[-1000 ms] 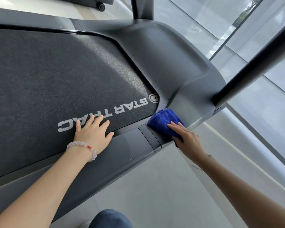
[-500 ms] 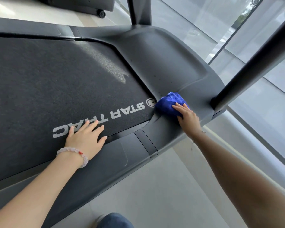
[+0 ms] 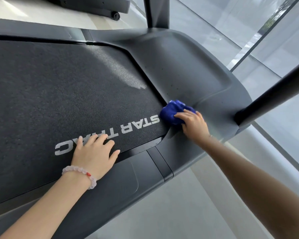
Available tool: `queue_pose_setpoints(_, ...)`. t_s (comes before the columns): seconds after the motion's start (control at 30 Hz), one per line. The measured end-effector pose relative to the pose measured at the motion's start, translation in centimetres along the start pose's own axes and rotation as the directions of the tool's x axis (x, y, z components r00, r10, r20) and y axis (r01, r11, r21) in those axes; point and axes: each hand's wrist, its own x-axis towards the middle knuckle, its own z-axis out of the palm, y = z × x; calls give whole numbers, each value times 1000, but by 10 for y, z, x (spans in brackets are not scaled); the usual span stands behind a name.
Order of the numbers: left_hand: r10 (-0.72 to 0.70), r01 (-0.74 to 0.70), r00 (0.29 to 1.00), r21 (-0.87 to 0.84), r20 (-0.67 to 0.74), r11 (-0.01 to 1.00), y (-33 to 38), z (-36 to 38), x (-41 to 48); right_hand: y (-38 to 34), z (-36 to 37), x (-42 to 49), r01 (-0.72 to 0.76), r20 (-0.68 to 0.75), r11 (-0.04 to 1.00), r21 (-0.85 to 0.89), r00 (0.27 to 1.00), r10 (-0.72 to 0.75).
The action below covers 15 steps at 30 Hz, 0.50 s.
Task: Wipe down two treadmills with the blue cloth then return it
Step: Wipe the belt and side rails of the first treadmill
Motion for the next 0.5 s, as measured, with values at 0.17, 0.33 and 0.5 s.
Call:
queue_pose_setpoints(0.17, -3, 4, 1000, -6, 12, 1000, 2, 0, 0, -12, -1, -33, 44, 12, 997, 58, 999, -44)
queue_pose_setpoints(0.33, -2, 2, 1000, 17, -1, 1000, 2, 3, 0, 1, -2, -14, 53, 8, 997, -48, 999, -53)
queue_pose_setpoints(0.5, 21, -20, 999, 46, -34, 999, -3, 10, 2, 4, -8, 13, -27, 69, 994, -105, 997, 34)
